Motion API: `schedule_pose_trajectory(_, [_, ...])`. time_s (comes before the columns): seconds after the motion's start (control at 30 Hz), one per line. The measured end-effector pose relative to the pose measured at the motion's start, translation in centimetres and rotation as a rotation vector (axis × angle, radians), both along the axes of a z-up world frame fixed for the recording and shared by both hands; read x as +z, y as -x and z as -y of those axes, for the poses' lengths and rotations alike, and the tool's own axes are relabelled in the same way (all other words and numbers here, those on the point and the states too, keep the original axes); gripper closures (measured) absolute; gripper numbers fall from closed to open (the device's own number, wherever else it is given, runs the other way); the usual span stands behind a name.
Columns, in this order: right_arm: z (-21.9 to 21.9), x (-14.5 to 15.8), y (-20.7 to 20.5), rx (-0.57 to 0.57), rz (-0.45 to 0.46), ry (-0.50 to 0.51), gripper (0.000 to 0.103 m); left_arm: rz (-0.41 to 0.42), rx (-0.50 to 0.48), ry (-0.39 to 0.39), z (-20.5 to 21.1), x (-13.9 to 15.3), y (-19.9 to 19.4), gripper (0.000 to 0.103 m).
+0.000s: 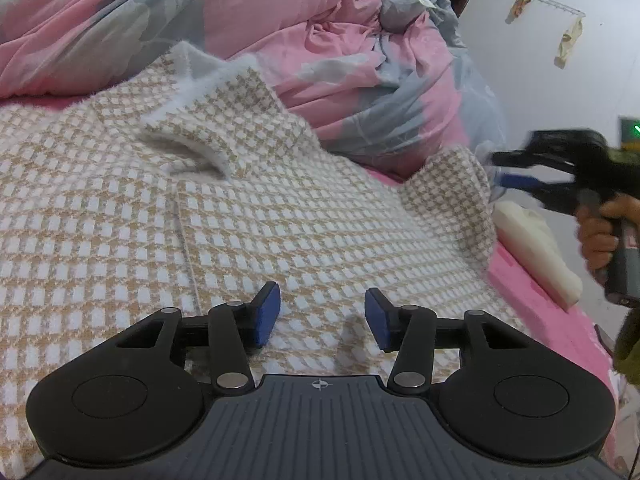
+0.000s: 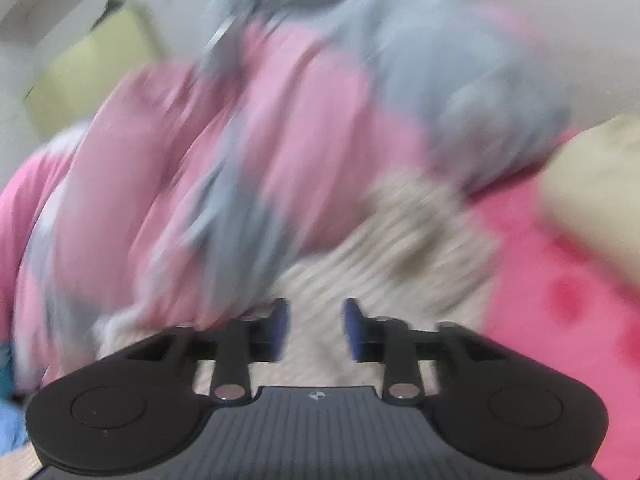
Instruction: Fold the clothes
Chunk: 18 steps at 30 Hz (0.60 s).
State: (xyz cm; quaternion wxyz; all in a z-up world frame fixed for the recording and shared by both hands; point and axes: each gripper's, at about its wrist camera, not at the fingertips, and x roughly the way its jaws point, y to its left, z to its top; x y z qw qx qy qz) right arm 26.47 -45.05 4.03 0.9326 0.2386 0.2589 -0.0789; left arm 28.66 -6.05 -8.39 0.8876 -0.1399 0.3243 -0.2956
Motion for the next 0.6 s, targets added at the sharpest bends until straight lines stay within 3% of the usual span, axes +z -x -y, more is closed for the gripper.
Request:
schedule_pose_trajectory(0.1, [4.4,-0.4,0.4,-0.124,-0.005,-0.032,0.052,-0.001,-0.002,0.004,0.0,0.0,0.0,0.053])
schedule_pose_trajectory(0.3, [10.6,-6.0,-2.9,-0.197,-0.066,-0.272,0.047,-0.002,-0.009,0.015,-0.1,-0.1,0.0,0.051])
schedule_pose_trajectory(0.43, [11.0,-7.6,-5.6,-0.145,-0.048,-0.211,0.035,-0.003,-0.013,0.023,-0.1,-0.1,-0.1,0.050])
schedule_pose_trajectory(0.6, [8.7,-7.7,-9.1,-0.061,-0.039,-0.049,0.033,-0.006,-0.017,0.033,-0.2,-0.1,-0.1,0.049])
